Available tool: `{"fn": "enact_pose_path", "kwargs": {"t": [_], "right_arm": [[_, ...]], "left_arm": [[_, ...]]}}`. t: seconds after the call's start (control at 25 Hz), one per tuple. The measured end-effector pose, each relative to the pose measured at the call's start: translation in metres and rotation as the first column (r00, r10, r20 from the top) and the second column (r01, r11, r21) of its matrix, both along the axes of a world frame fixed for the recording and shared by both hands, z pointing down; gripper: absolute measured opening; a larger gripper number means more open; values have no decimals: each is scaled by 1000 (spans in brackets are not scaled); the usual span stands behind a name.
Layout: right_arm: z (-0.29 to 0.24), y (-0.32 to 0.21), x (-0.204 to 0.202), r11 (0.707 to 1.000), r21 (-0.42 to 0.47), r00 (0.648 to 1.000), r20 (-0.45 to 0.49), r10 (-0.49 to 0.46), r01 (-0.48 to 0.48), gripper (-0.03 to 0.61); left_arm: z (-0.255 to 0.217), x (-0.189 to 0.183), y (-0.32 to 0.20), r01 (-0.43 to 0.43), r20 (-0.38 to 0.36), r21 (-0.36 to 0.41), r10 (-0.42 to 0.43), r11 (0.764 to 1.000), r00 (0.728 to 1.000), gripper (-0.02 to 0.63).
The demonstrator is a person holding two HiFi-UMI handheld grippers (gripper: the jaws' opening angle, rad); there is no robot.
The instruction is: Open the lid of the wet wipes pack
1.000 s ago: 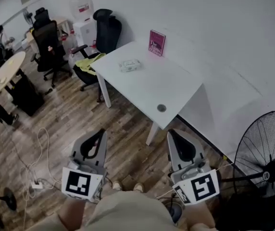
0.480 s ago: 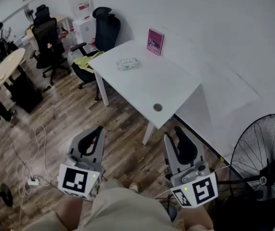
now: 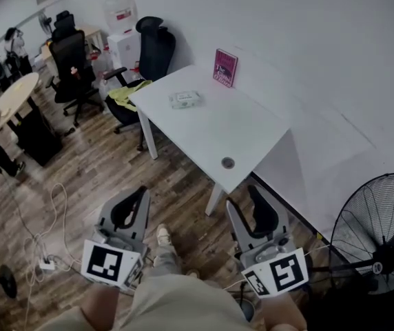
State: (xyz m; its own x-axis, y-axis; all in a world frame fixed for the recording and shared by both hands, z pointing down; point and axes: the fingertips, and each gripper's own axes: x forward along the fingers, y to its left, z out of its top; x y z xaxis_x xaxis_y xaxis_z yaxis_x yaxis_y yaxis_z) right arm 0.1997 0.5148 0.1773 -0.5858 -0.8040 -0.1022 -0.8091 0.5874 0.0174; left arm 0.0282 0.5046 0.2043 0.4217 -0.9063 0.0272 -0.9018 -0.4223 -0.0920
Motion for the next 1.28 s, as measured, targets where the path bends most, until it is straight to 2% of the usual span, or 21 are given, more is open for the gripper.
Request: {"fn": "enact_pose_path", "kwargs": {"t": [0.36,0.64,0.96,1.28], "right_arm": [[23,-67,-30,999,-48,999,-49,-20,17,191],[39,-157,-69,995,-96,996,-84,-12,4,190],[55,-262,-138,988,-157,992,-125,-14,-6,190],[61,-341,-180,984,-176,990,-144,3,-29,190]], "left_arm": [[19,-24,-62,1,-12,-30,-1,1000,1000,21],[38,-64,-150,-9,15,-78,10,997,1000,21],[48,-122,-261,-52,62,-120,60,991,996,21],[50,-147,-340,-114,87,-126,125,986,988,21]]}}
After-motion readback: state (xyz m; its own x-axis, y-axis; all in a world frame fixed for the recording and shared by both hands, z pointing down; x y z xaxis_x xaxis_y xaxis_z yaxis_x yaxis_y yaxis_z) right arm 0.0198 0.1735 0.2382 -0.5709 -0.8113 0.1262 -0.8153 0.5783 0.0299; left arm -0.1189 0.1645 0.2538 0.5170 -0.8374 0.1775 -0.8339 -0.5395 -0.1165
